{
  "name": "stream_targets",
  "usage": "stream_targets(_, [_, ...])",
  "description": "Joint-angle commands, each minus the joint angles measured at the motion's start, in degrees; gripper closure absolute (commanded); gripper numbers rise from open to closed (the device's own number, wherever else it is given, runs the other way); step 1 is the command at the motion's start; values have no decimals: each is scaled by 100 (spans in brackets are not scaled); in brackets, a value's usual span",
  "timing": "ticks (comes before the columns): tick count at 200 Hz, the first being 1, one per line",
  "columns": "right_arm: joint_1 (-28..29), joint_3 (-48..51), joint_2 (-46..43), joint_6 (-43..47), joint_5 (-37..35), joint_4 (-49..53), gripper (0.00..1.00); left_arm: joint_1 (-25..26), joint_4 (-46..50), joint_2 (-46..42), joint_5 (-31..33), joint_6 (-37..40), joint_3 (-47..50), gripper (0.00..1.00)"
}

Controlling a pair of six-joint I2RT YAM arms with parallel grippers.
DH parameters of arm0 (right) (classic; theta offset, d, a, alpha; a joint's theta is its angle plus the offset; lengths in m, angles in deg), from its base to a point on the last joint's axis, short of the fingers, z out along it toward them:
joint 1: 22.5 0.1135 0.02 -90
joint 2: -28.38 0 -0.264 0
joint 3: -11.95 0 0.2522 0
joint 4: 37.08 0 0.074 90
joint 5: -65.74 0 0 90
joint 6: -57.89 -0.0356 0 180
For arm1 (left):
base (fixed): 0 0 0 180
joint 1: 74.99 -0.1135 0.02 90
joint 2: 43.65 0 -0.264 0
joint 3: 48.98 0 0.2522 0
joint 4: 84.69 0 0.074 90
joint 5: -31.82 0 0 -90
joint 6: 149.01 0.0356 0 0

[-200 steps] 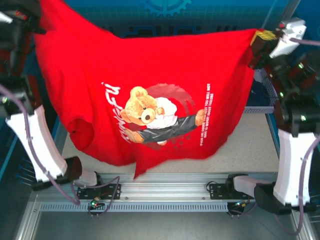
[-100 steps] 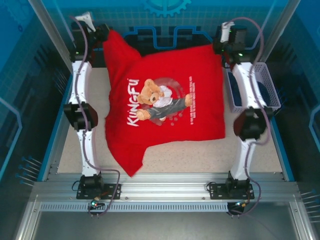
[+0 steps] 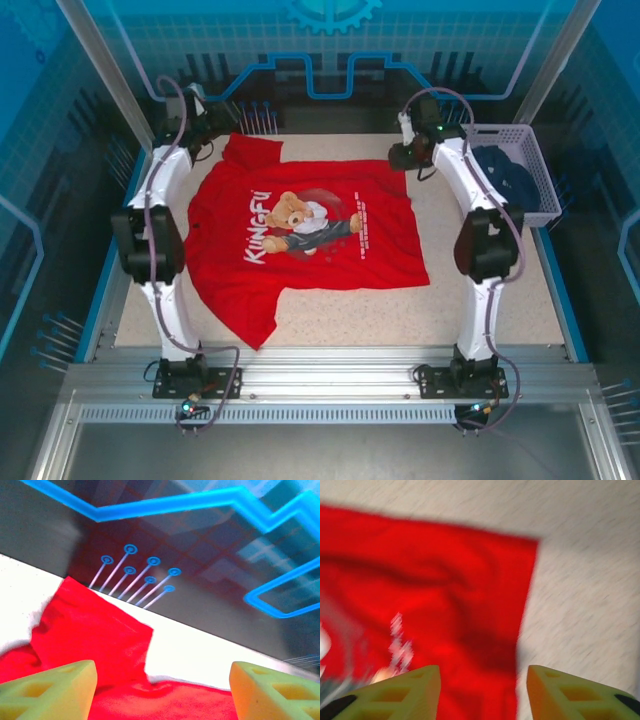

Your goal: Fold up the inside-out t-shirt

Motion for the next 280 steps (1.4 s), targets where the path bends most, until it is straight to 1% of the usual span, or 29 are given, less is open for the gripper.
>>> stream_targets(1, [95, 1364, -1004, -325, 652, -591, 46, 211, -804, -1199, -306, -810, 1651, 27])
stream_targets(17, [262, 2428, -1522, -506, 825, -825, 44, 488, -1128, -1905, -281, -969, 3016, 27])
stream_targets(29, [306, 2984, -1747, -689, 1056, -840, 44, 660, -1237, -2288, -287, -975, 3833, 26])
stream_targets(42, [317, 3471, -1919, -897, 1202, -819, 44, 785, -1119, -2627, -315, -924, 4540, 26])
stream_targets(57, [324, 4103, -1990, -1117, 1444, -1155, 44, 882, -797, -2886, -301, -708, 5129, 25])
stream_targets(76, [340, 4202, -1572, -1259, 1885, -1443, 44, 957, -583, -2949, -312, -486, 5607, 25])
stream_targets(96, [253, 3988, -1003, -1420, 1912, -1575, 45, 967, -634, -2794, -411, -446, 5814, 24])
stream_targets(119, [-8, 3729, -525, -1514, 1661, -1288, 46, 985, -598, -2493, -672, -395, 5733, 23])
stream_targets(139, [-328, 3654, -391, -1689, 1709, -1189, 48, 1037, -602, -2140, -741, -395, 5575, 22])
stream_targets(177, [-915, 3375, -200, -2005, 1661, -1147, 54, 1184, -640, -1403, -835, -453, 5002, 20])
stream_targets(203, [-1217, 2883, 74, -2001, 1573, -1010, 57, 1313, -574, -864, -841, -480, 4464, 20])
stream_targets(240, [-1182, 2041, 59, -1640, 840, -628, 58, 1424, -346, 41, -920, -413, 3376, 19])
stream_targets(250, [-1154, 1886, -37, -1526, 758, -518, 58, 1437, -227, 242, -938, -367, 3074, 19])
stream_targets(264, [-995, 2000, -401, -1350, 666, -580, 57, 1429, -93, 301, -904, -249, 2753, 19])
stream_targets(280, [-570, 2460, -1009, -1107, 843, -745, 55, 1424, 109, 51, -793, -56, 2568, 18])
